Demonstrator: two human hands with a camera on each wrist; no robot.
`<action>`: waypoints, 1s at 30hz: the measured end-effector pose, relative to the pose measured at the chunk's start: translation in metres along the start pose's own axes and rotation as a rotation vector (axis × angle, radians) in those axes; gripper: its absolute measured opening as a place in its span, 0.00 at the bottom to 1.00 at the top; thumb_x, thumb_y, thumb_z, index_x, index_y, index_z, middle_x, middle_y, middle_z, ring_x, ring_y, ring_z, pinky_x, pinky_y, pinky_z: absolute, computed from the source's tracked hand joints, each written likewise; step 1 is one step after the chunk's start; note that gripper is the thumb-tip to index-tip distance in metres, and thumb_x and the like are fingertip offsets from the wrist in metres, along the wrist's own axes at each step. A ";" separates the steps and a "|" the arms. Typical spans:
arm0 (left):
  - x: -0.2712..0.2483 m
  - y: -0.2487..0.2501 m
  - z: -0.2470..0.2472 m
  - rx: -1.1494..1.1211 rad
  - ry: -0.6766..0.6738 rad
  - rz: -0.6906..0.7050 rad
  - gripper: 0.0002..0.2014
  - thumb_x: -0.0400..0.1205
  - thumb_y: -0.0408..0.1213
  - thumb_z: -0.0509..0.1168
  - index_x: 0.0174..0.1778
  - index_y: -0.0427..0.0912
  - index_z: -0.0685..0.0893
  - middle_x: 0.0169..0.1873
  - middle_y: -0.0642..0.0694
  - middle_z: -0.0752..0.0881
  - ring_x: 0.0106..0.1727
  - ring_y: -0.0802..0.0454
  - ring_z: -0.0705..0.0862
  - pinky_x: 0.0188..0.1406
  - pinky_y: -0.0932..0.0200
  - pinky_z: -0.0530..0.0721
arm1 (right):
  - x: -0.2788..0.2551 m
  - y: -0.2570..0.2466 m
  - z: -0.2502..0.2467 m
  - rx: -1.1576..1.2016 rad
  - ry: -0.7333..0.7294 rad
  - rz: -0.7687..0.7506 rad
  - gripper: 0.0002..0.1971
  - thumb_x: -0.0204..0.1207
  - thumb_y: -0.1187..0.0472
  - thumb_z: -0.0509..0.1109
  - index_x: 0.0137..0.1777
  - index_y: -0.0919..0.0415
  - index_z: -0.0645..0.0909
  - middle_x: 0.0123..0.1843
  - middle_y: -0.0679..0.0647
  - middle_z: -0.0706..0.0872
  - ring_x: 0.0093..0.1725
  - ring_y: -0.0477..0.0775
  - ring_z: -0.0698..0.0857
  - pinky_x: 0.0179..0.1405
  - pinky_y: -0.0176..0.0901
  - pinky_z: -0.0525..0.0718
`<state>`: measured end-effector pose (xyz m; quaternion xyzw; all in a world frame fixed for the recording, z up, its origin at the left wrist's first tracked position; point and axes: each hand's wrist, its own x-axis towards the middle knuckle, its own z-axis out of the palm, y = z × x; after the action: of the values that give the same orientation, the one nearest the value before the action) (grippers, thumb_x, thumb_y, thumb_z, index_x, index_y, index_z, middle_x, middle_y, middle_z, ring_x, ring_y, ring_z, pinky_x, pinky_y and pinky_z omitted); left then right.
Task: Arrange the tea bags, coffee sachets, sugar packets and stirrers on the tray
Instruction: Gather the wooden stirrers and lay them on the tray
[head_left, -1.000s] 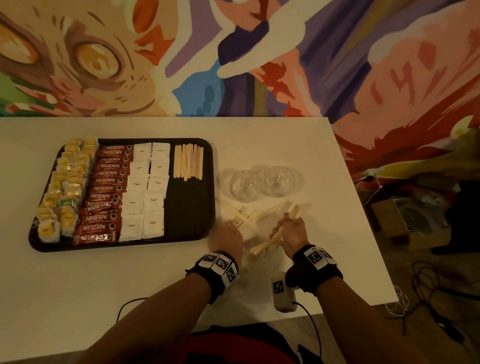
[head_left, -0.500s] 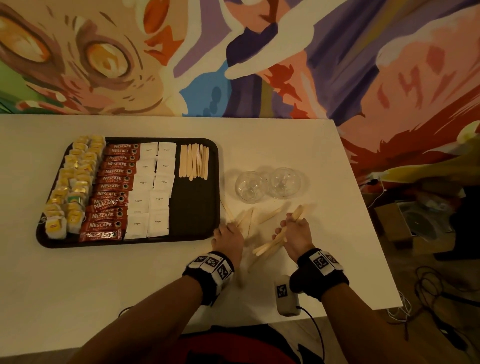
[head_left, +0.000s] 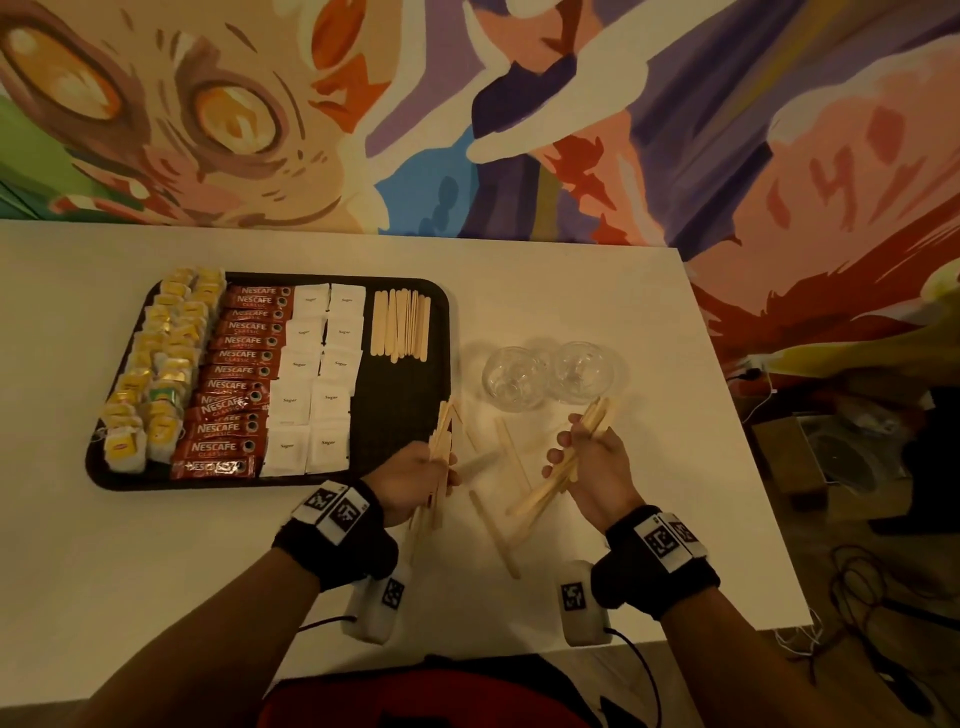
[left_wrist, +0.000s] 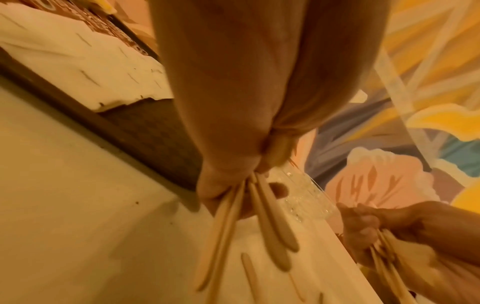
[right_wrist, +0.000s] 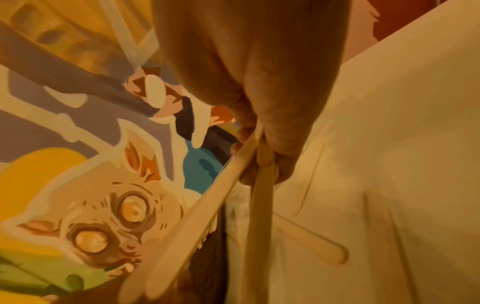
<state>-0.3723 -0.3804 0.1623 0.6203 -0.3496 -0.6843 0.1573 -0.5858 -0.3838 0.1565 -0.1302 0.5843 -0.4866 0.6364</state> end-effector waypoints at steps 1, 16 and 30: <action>-0.001 0.000 -0.003 -0.066 0.006 0.011 0.09 0.88 0.29 0.51 0.47 0.40 0.75 0.41 0.43 0.79 0.43 0.52 0.77 0.44 0.59 0.76 | -0.002 0.001 0.004 -0.023 -0.014 0.002 0.04 0.89 0.65 0.56 0.54 0.59 0.71 0.36 0.54 0.74 0.30 0.53 0.74 0.32 0.48 0.77; 0.002 0.040 -0.020 -0.840 0.265 0.337 0.08 0.88 0.41 0.58 0.44 0.44 0.75 0.22 0.52 0.65 0.22 0.58 0.64 0.21 0.62 0.67 | -0.017 0.020 0.079 -0.565 -0.545 0.288 0.08 0.89 0.59 0.56 0.50 0.59 0.72 0.33 0.51 0.71 0.26 0.48 0.72 0.28 0.42 0.77; 0.000 0.048 -0.028 -0.783 0.478 0.496 0.25 0.84 0.53 0.61 0.24 0.43 0.73 0.16 0.49 0.68 0.16 0.54 0.65 0.17 0.63 0.66 | -0.008 0.013 0.103 -0.705 -0.746 0.362 0.13 0.87 0.62 0.60 0.39 0.57 0.74 0.31 0.51 0.72 0.25 0.46 0.72 0.26 0.39 0.78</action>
<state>-0.3562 -0.4226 0.1952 0.5523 -0.1584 -0.5451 0.6104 -0.4885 -0.4128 0.1811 -0.3971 0.4597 -0.0646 0.7917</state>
